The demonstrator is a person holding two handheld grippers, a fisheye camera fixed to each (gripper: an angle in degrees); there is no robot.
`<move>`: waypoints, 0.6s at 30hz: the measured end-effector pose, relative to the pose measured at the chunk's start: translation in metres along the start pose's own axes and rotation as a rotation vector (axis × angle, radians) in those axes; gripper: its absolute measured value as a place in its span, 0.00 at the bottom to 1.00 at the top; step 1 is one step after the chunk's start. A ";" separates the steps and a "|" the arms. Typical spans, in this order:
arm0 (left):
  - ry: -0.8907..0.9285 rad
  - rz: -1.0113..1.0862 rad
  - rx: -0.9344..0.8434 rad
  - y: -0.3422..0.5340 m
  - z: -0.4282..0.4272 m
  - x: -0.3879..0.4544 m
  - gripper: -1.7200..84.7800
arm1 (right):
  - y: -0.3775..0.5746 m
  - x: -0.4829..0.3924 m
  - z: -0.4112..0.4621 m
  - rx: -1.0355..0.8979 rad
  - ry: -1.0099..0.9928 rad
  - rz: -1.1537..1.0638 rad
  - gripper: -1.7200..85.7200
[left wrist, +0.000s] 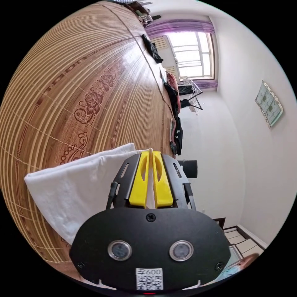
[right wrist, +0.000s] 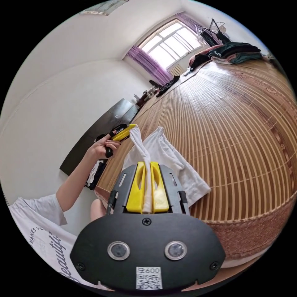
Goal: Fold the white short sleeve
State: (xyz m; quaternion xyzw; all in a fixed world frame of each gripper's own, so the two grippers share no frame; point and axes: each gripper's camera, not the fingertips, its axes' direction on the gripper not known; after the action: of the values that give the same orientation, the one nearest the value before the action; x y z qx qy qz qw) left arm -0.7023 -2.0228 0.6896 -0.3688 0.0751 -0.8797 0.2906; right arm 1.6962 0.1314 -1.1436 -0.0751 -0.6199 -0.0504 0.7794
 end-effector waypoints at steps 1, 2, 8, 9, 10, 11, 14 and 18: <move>-0.003 -0.013 0.002 -0.007 0.010 -0.011 0.04 | -0.007 -0.004 0.002 -0.010 0.013 0.000 0.01; -0.010 -0.022 0.001 -0.015 0.019 -0.020 0.04 | -0.014 -0.006 0.006 -0.028 0.015 0.009 0.01; -0.085 -0.018 -0.003 -0.045 0.055 -0.051 0.04 | -0.031 -0.017 0.012 -0.053 -0.021 0.097 0.01; -0.087 -0.018 -0.005 -0.048 0.058 -0.053 0.04 | -0.031 -0.019 0.010 -0.046 -0.023 0.107 0.01; -0.091 -0.015 -0.005 -0.052 0.064 -0.058 0.04 | -0.032 -0.023 0.006 -0.035 -0.018 0.126 0.01; -0.095 -0.012 -0.007 -0.055 0.068 -0.063 0.04 | -0.032 -0.029 0.002 -0.023 -0.014 0.132 0.01; -0.069 0.010 -0.009 -0.063 0.079 -0.072 0.04 | -0.033 -0.044 -0.002 -0.013 -0.013 0.143 0.01; -0.085 0.034 0.017 -0.063 0.082 -0.078 0.04 | -0.033 -0.059 -0.003 -0.009 -0.013 0.152 0.01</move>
State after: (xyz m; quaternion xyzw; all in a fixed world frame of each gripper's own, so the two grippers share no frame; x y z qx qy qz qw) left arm -0.6304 -1.9197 0.7231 -0.4019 0.0617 -0.8588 0.3116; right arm 1.6804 0.0974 -1.1998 -0.1258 -0.6171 0.0068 0.7767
